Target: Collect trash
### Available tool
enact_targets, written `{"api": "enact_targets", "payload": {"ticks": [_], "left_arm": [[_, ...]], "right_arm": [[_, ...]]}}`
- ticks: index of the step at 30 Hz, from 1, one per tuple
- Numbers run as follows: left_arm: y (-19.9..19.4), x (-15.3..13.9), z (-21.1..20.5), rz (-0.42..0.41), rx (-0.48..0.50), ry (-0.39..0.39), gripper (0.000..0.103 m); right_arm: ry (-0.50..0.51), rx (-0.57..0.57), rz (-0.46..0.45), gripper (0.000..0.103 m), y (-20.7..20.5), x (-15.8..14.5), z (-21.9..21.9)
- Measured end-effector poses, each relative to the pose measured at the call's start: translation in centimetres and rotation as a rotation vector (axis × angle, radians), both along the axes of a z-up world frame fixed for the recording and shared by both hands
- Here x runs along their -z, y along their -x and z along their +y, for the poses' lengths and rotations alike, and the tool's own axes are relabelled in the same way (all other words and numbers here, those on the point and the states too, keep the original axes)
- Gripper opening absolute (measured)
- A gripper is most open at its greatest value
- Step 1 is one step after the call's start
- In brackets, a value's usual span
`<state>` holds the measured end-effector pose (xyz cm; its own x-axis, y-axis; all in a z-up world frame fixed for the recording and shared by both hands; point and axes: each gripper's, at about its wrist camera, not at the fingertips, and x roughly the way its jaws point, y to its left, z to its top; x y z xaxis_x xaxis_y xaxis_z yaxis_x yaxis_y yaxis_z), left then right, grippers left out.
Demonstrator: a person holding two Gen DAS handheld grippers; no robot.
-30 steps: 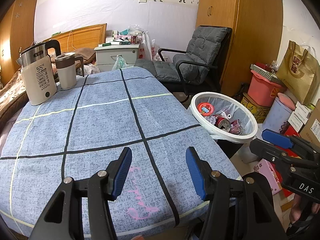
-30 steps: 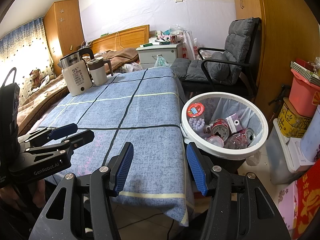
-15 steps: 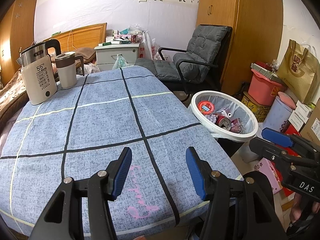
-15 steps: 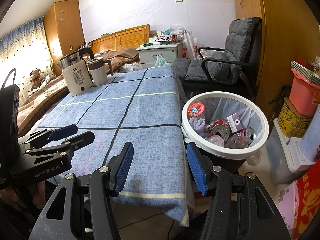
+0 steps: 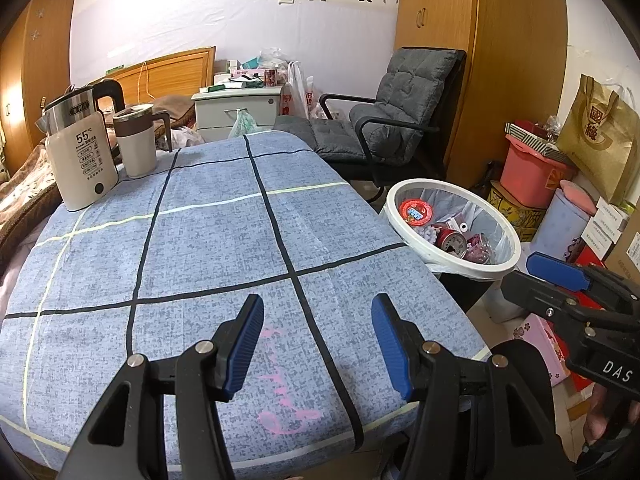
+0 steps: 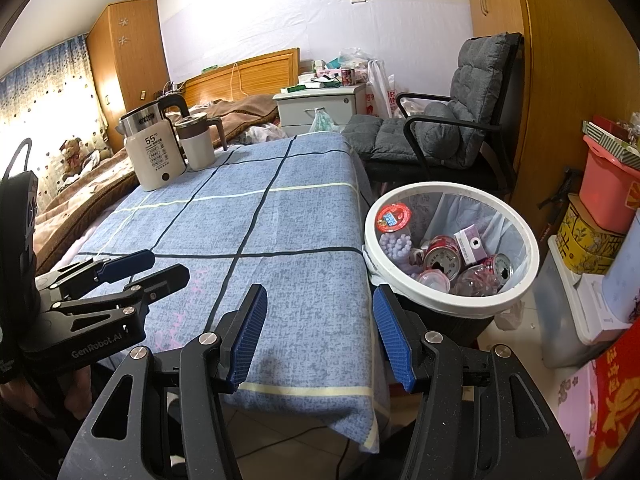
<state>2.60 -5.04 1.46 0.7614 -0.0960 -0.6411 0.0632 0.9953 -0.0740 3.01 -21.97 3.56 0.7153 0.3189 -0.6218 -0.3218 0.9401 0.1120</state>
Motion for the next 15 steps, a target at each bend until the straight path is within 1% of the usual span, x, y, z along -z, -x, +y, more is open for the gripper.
{"api": "enact_targets", "payload": {"ticks": [9, 15], "left_arm": [[0.02, 0.28, -0.28, 0.003, 0.0, -0.016, 0.058], [-0.01, 0.24, -0.27, 0.001, 0.002, -0.008, 0.058]], "right_arm": [[0.0, 0.0, 0.0, 0.056, -0.02, 0.04, 0.01], [0.001, 0.0, -0.001, 0.056, -0.04, 0.05, 0.02]]}}
